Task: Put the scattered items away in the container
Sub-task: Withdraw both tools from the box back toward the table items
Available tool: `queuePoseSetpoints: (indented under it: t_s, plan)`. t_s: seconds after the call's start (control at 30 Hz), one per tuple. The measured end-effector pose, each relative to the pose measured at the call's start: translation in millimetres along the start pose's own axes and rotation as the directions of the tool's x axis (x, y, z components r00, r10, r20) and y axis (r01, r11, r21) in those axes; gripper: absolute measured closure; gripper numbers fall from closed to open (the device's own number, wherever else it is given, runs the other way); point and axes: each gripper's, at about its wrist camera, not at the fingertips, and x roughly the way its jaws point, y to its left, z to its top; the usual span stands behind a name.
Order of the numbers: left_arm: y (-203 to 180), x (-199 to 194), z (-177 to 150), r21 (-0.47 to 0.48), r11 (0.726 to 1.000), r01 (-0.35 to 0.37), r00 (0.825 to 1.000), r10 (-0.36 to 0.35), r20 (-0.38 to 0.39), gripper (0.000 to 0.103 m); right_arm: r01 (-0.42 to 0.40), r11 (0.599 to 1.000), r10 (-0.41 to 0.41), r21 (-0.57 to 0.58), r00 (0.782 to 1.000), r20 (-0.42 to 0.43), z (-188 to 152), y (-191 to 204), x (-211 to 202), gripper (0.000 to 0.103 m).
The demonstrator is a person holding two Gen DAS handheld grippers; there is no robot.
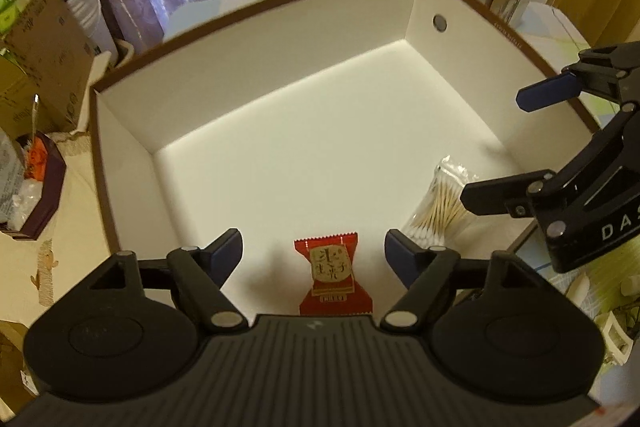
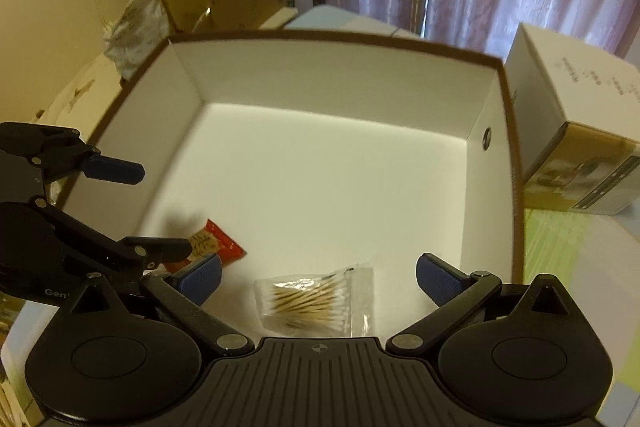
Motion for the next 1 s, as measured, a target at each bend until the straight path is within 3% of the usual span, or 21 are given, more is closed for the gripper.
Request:
queuePoseSetpoints:
  t_s: [0.47, 0.73, 1.0]
  plan:
    - [-19, -59, -9, 0.004, 0.997, -0.078, 0.992, 0.078, 0.099, 0.027, -0.001, 1.000, -0.001, 0.008, 0.990, 0.140, -18, 8, -63, 0.002]
    - [-36, -116, -32, 0.004, 0.993, -0.120, 0.966, 0.116, 0.230, 0.027, -0.029, 0.999, 0.018, 0.029, 0.950, 0.312, -51, 4, -136, 0.002]
    - [-55, -165, -67, 0.008, 0.985, -0.170, 0.933, 0.158, 0.324, 0.025, -0.038, 0.997, 0.003, 0.074, 0.903, 0.429, -106, -1, -207, 0.002]
